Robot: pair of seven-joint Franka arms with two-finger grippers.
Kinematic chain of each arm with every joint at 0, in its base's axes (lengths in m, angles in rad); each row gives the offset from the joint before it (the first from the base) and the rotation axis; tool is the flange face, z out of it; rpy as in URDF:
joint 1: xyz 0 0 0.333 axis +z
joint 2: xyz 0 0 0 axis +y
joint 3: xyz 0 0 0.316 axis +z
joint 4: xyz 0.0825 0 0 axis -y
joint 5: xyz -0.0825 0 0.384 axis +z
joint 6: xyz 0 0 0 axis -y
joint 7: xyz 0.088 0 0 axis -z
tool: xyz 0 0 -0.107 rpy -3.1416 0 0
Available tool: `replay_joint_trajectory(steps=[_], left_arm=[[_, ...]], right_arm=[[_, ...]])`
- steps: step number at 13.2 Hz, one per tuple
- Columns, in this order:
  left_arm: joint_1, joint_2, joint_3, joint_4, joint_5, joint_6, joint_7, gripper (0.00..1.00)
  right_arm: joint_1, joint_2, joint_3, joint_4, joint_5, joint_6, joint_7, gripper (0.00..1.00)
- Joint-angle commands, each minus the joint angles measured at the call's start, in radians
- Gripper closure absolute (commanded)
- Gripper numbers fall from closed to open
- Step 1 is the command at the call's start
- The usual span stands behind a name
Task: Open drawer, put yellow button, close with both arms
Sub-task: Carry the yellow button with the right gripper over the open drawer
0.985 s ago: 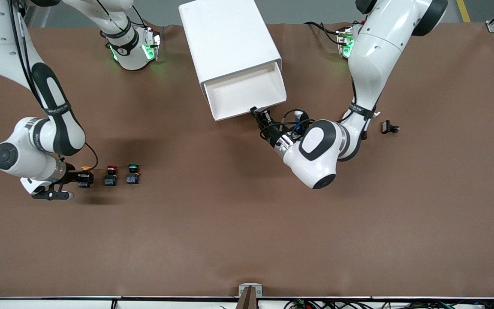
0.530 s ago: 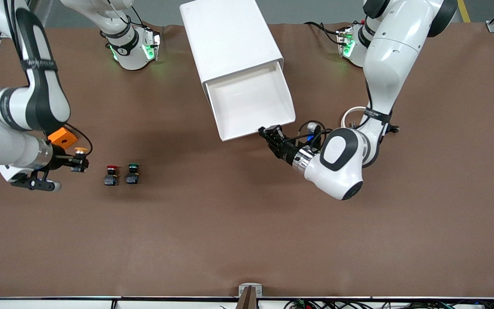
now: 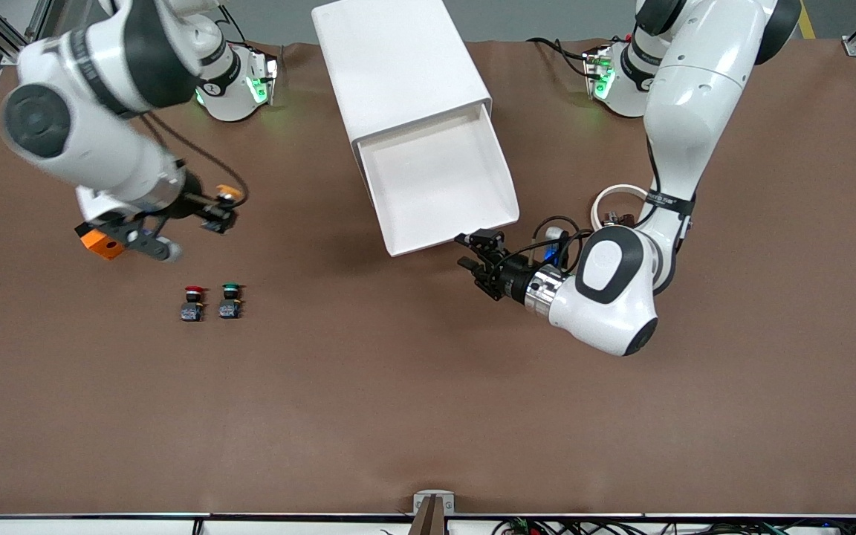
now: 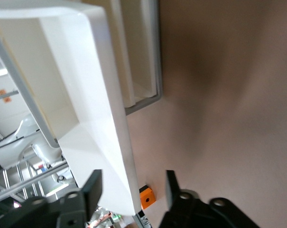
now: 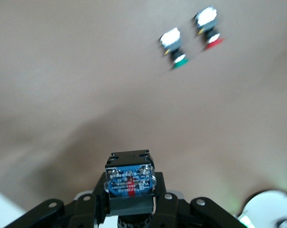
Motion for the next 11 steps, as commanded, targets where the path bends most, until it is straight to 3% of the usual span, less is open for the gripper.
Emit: replay_joint_trajectory(steps=[1, 3, 6, 11], left_arm=[[0.019, -0.031, 0.005, 0.015, 0.094, -0.012, 0.108, 0.0], [0.044, -0.063, 0.005, 0.018, 0.195, -0.015, 0.231, 0.0], [0.042, -0.11, 0.005, 0.02, 0.448, -0.012, 0.522, 0.0], [0.102, -0.143, 0.011, 0.021, 0.633, 0.121, 0.853, 0.0]], right_arm=[[0.128, -0.007, -0.015, 0.018, 0.026, 0.031, 0.202, 1.0], [0.224, -0.003, -0.015, 0.028, 0.029, 0.082, 0.345, 1.0], [0.336, 0.026, -0.016, 0.041, 0.029, 0.16, 0.517, 1.0], [0.471, 0.164, -0.018, 0.096, 0.01, 0.292, 0.725, 1.0]])
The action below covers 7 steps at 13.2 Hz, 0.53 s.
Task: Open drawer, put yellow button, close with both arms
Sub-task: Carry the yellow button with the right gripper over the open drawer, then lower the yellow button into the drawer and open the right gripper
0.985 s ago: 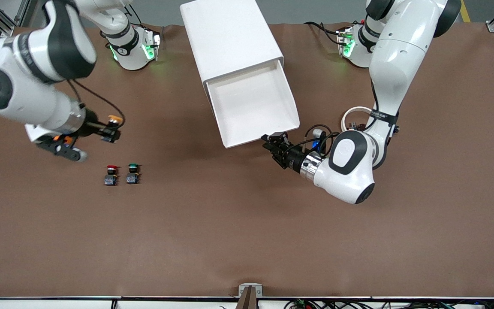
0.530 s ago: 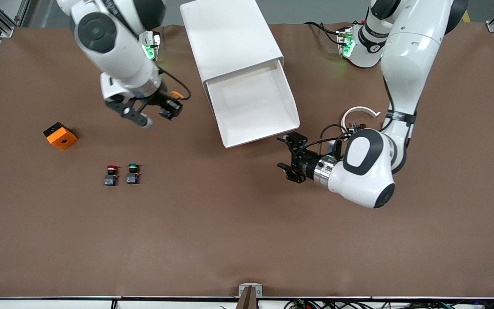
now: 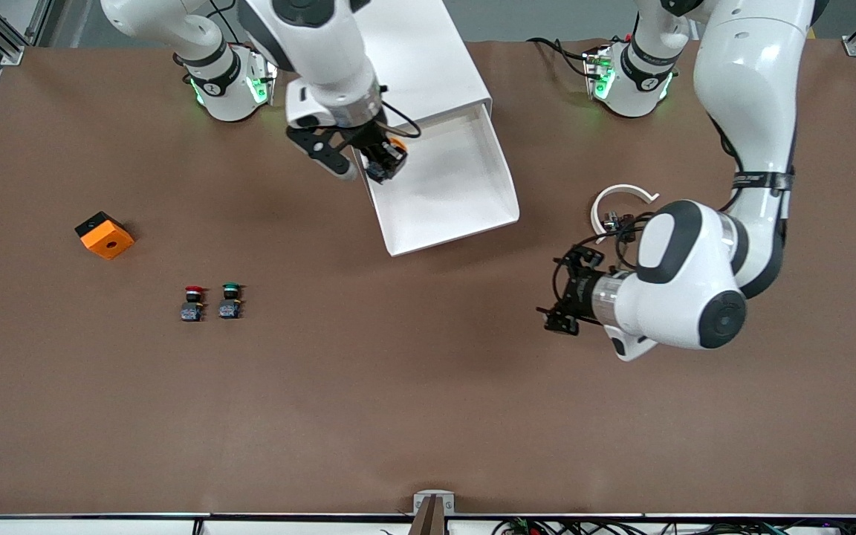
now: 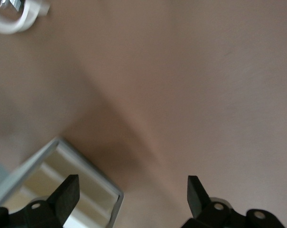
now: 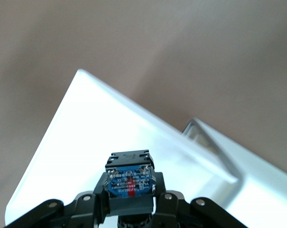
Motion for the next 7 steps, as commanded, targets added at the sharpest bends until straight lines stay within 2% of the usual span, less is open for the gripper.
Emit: replay_joint_trajectory(steps=[1, 3, 4, 7], left_arm=[[0.01, -0.025, 0.002, -0.01, 0.139, 0.082, 0.177, 0.0], [0.0, -0.024, -0.008, -0.013, 0.313, 0.107, 0.391, 0.0], [-0.001, -0.024, -0.009, -0.016, 0.36, 0.123, 0.464, 0.0], [0.007, -0.051, -0.012, -0.067, 0.396, 0.186, 0.663, 0.0]], right_arm=[[0.061, 0.127, -0.019, 0.115, -0.003, 0.011, 0.095, 1.0], [0.089, 0.2, -0.019, 0.178, -0.037, 0.011, 0.151, 1.0], [0.103, 0.229, -0.019, 0.198, -0.061, 0.011, 0.172, 1.0], [0.114, 0.26, -0.019, 0.205, -0.078, 0.011, 0.183, 1.0]])
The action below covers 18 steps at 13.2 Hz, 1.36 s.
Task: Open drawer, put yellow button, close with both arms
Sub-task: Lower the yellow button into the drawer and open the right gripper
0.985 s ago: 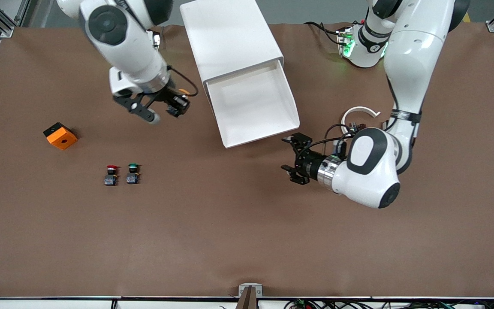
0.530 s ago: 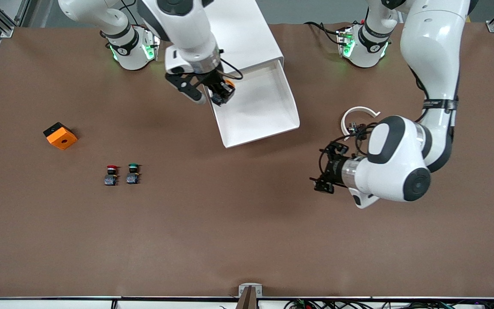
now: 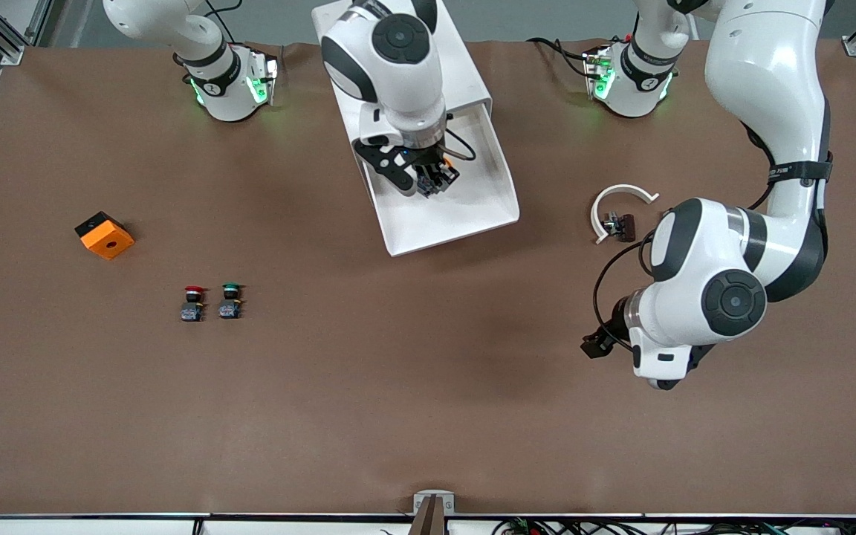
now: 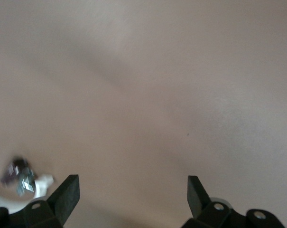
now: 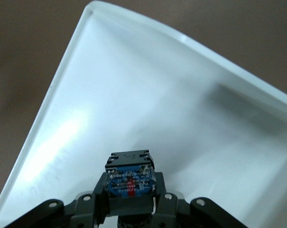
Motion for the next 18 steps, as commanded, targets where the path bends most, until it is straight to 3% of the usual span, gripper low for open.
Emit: replay_joint_trajectory(steps=[1, 2, 3, 7, 9, 14, 18], left_arm=[[0.0, -0.052, -0.007, -0.083, 0.031, 0.054, 0.135, 0.0], [-0.003, -0.066, -0.011, -0.115, 0.032, 0.075, 0.137, 0.0], [-0.003, -0.089, -0.028, -0.155, 0.032, 0.111, 0.137, 0.0], [-0.003, -0.205, -0.076, -0.42, 0.052, 0.345, 0.137, 0.0], [-0.003, -0.245, -0.122, -0.5, 0.063, 0.404, 0.137, 0.0], [-0.003, -0.259, -0.261, -0.581, 0.064, 0.464, 0.119, 0.0], [-0.004, -0.239, -0.367, -0.586, 0.052, 0.427, -0.015, 0.0]], right_arm=[[0.017, 0.031, -0.015, 0.044, -0.03, -0.019, 0.025, 1.0], [0.015, 0.031, -0.015, 0.044, -0.03, -0.019, 0.025, 0.27], [0.017, 0.033, -0.015, 0.044, -0.033, -0.021, 0.026, 0.0], [-0.005, 0.031, -0.02, 0.093, -0.035, -0.038, -0.001, 0.0], [-0.04, 0.031, -0.02, 0.129, -0.03, -0.082, -0.082, 0.0], [-0.217, 0.016, -0.02, 0.173, -0.021, -0.208, -0.45, 0.0], [-0.411, -0.044, -0.021, 0.173, -0.022, -0.347, -0.818, 0.0]])
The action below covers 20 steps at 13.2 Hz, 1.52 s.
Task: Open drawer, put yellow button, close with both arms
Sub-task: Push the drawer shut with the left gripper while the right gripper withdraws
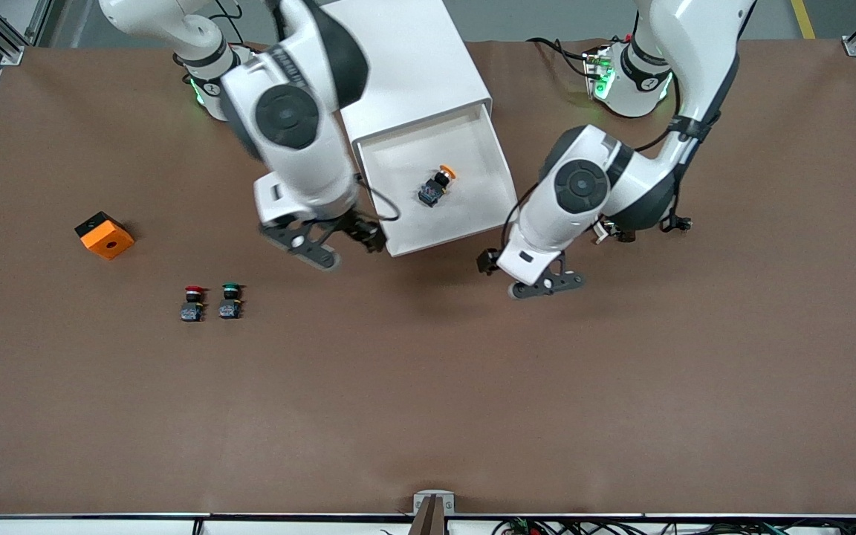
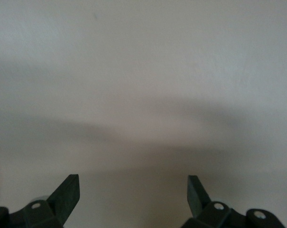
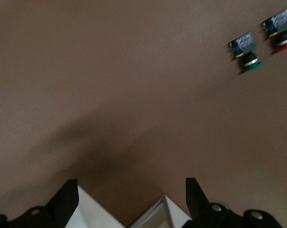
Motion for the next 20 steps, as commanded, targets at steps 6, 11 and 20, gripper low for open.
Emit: replay_joint_trajectory(steps=[6, 11, 20], left_arm=[[0.003, -0.009, -0.194, -0.014, 0.007, -0.111, -0.202, 0.0], [-0.014, -0.003, -0.294, -0.016, 0.007, -0.166, -0.256, 0.0], [-0.148, 0.034, -0.304, -0.016, -0.01, -0.168, -0.451, 0.0]], right_arm=[[-0.337, -0.084, 0.014, -0.003, -0.016, -0.153, -0.602, 0.0], [-0.456, -0.108, 0.014, -0.001, -0.074, -0.182, -0.821, 0.0], [-0.595, -0.139, 0.016, 0.096, -0.07, -0.182, -0.984, 0.0]])
